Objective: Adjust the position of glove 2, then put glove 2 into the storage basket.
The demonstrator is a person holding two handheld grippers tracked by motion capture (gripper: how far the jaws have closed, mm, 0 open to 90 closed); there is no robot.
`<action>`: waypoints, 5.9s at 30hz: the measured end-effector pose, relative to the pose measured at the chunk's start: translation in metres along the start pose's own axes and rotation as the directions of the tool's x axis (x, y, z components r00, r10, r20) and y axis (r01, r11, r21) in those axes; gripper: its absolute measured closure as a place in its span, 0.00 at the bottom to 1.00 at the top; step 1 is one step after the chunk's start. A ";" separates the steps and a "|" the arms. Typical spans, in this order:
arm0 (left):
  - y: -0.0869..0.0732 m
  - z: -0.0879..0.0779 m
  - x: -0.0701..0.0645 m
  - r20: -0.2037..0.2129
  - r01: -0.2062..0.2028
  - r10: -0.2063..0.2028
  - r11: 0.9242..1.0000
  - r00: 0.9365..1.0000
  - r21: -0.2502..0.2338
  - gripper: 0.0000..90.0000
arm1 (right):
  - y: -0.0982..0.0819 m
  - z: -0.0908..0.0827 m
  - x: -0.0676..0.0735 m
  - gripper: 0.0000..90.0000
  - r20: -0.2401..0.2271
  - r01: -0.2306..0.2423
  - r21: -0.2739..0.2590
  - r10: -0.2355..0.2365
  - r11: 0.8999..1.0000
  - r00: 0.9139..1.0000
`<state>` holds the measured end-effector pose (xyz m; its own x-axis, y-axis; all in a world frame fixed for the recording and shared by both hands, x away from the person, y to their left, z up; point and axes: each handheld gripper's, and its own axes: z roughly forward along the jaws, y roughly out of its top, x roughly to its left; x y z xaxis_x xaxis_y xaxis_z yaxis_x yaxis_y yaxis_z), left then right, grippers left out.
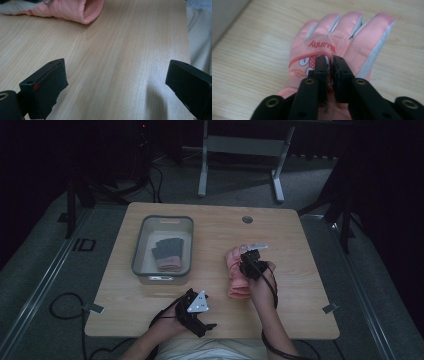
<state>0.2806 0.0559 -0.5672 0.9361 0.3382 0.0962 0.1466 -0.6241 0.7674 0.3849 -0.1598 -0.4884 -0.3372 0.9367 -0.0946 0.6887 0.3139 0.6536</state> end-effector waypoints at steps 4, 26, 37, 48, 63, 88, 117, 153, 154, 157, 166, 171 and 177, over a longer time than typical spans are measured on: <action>0.009 -0.006 0.004 -0.026 0.051 -0.052 0.998 0.998 -0.039 0.05 | 0.005 -0.013 -0.003 0.83 -0.032 0.010 -0.034 -0.011 0.999 0.999; 0.130 -0.007 0.080 -0.127 0.185 -0.199 0.976 0.972 -0.113 0.17 | 0.008 -0.036 -0.072 0.75 -0.159 0.100 -0.136 -0.122 0.986 0.980; 0.107 0.055 0.115 -0.145 0.412 -0.399 0.908 0.906 0.079 0.25 | -0.003 0.000 -0.063 0.65 -0.194 0.108 -0.039 -0.114 0.993 0.974; 0.089 0.089 0.133 0.006 0.548 -0.557 0.818 0.830 0.175 0.37 | -0.010 0.036 -0.071 0.63 -0.306 0.046 0.096 -0.014 0.994 0.952; 0.103 0.077 0.132 0.064 0.511 -0.525 0.845 0.848 0.158 0.87 | -0.011 0.022 -0.066 0.80 -0.311 0.020 0.050 -0.003 0.999 0.950; 0.135 -0.006 0.142 -0.001 0.459 -0.459 0.887 0.888 0.052 0.89 | 0.039 -0.029 -0.044 0.80 -0.348 0.045 -0.116 -0.083 0.992 0.934; 0.121 -0.107 0.168 -0.131 0.499 -0.496 0.866 0.858 -0.013 0.89 | 0.112 -0.045 0.027 0.80 -0.389 0.143 -0.221 -0.222 0.965 0.894; 0.028 -0.184 0.193 -0.248 0.642 -0.634 0.764 0.732 -0.057 0.89 | 0.167 0.002 0.146 0.80 -0.486 0.298 -0.197 -0.358 0.934 0.797; 0.028 -0.184 0.193 -0.248 0.642 -0.634 0.764 0.732 -0.057 0.89 | 0.167 0.002 0.146 0.80 -0.486 0.298 -0.197 -0.358 0.934 0.797; 0.020 -0.176 0.196 -0.243 0.658 -0.648 0.751 0.722 -0.051 0.89 | 0.165 0.012 0.148 0.80 -0.486 0.308 -0.174 -0.353 0.935 0.799; -0.001 -0.150 0.210 -0.223 0.697 -0.683 0.716 0.696 -0.016 0.89 | 0.160 0.044 0.149 0.80 -0.485 0.319 -0.110 -0.331 0.941 0.809; -0.013 -0.139 0.214 -0.216 0.717 -0.697 0.696 0.683 0.021 0.89 | 0.152 0.062 0.150 0.80 -0.503 0.320 -0.069 -0.310 0.945 0.807; -0.024 -0.132 0.217 -0.219 0.739 -0.715 0.673 0.664 0.046 0.89 | 0.147 0.077 0.154 0.79 -0.519 0.322 -0.036 -0.293 0.946 0.803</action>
<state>0.4381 0.2374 -0.4805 0.4472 0.8250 -0.3456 0.8048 -0.2026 0.5579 0.4835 0.0425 -0.4650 -0.8058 0.5793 0.1226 0.5197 0.5927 0.6153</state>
